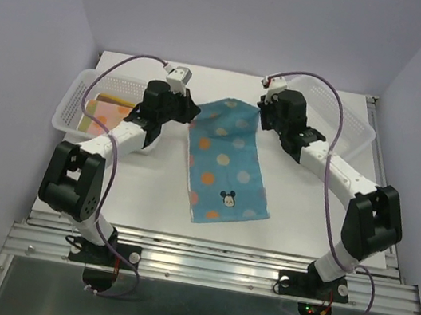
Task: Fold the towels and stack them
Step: Fold the towel
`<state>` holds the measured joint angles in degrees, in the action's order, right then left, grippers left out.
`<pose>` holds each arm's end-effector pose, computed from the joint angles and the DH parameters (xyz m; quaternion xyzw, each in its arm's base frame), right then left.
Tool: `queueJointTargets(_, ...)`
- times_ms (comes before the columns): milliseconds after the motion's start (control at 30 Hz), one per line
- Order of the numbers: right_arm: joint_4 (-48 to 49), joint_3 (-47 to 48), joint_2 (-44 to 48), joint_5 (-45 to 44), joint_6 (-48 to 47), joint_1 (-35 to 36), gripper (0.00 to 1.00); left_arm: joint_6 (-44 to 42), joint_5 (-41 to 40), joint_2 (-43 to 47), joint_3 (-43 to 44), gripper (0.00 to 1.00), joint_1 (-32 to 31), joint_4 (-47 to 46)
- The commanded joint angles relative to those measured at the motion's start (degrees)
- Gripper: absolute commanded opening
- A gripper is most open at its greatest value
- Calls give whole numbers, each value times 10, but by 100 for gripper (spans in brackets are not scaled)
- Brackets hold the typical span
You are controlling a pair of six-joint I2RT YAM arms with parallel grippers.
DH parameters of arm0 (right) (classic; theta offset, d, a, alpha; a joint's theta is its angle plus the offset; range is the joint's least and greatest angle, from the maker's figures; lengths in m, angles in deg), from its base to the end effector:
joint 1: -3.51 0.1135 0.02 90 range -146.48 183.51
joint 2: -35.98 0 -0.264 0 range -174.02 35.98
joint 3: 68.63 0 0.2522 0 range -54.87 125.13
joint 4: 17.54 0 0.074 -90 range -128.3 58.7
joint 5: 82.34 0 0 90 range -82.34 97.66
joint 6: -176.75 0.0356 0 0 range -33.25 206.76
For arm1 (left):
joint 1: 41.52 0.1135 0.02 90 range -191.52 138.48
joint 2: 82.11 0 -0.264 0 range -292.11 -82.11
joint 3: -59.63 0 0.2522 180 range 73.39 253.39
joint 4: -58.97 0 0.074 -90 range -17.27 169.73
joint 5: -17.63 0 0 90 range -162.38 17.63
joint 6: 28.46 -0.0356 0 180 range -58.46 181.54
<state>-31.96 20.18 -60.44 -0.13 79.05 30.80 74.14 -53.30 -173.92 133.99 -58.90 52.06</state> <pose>0.3584 0.1795 0.3015 -0.2125 0.8004 0.0394 0.5591 0.3542 -0.1230 0.2820 0.1374 0.7534 -0.2861 0.5759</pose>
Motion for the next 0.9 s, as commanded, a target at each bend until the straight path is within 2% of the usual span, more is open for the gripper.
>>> queueJointTargets(0, -12, -59, 74, 68, 15, -1, 1, 30, -3, 89, -78, 0, -30, -53)
queueJointTargets(233, -50, -169, 181, 164, 53, 0, 1, 68, -66, 199, -207, 0, -84, -71)
queueJointTargets(367, -49, -234, 240, 160, 97, 0, 1, 102, -109, 244, -264, 0, -115, -72)
queueJointTargets(667, -53, -324, 332, 194, 145, 0, 1, 187, -137, 362, -375, 0, -163, -72)
queueJointTargets(867, -69, -341, 363, 190, 157, 0, 1, 224, -141, 401, -420, 0, -193, -70)
